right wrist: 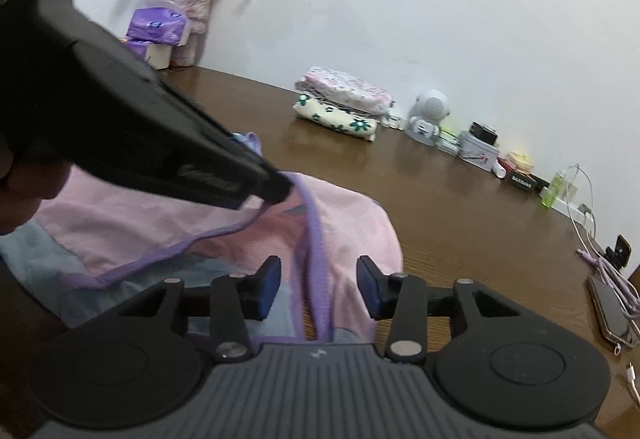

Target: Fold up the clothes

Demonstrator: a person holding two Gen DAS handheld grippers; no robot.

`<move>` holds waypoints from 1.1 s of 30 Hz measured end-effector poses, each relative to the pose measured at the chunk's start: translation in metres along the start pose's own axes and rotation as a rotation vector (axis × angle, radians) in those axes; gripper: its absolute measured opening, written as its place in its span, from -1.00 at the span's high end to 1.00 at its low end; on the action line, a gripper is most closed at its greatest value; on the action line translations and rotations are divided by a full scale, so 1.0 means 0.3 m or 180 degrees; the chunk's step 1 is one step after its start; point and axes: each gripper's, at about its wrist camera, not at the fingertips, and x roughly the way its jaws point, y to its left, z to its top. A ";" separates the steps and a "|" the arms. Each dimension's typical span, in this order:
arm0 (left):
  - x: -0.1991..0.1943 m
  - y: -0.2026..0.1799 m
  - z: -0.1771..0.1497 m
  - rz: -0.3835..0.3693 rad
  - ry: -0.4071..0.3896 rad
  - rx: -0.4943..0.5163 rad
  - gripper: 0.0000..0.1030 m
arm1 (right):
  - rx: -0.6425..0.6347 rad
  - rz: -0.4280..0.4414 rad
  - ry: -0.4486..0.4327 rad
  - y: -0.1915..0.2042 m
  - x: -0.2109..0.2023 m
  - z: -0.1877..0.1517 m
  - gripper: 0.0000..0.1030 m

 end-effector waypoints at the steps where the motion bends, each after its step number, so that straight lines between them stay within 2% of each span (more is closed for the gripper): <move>1: -0.001 0.003 0.000 -0.0015 -0.0001 -0.0011 0.99 | -0.0051 -0.0031 0.0021 0.011 0.007 0.001 0.41; 7: -0.014 0.015 0.002 -0.0062 -0.0048 -0.0013 0.99 | -0.0179 -0.0262 0.0225 0.049 0.060 0.009 0.49; 10: -0.009 0.023 0.000 -0.0026 -0.0030 -0.0024 0.99 | -0.0243 -0.0342 0.0323 0.060 0.065 0.015 0.78; 15: -0.020 0.022 -0.016 -0.0067 -0.0026 0.0004 0.99 | -0.0122 -0.0537 0.0280 0.016 -0.003 0.034 0.85; 17: -0.023 0.011 -0.024 -0.0084 -0.0010 0.0038 0.99 | 0.0043 -0.0429 0.0298 -0.016 -0.036 0.038 0.92; 23: -0.012 -0.026 -0.056 -0.0161 0.0133 0.0130 0.99 | 0.0444 -0.0277 0.0250 -0.084 -0.076 0.012 0.95; 29: 0.007 -0.063 -0.089 -0.0252 0.0277 0.0258 0.99 | 0.0546 -0.0250 0.0413 -0.115 -0.069 -0.035 0.95; 33: -0.004 -0.045 -0.089 -0.0345 0.0315 0.0158 0.80 | 0.0522 -0.0214 0.0536 -0.111 -0.045 -0.057 0.93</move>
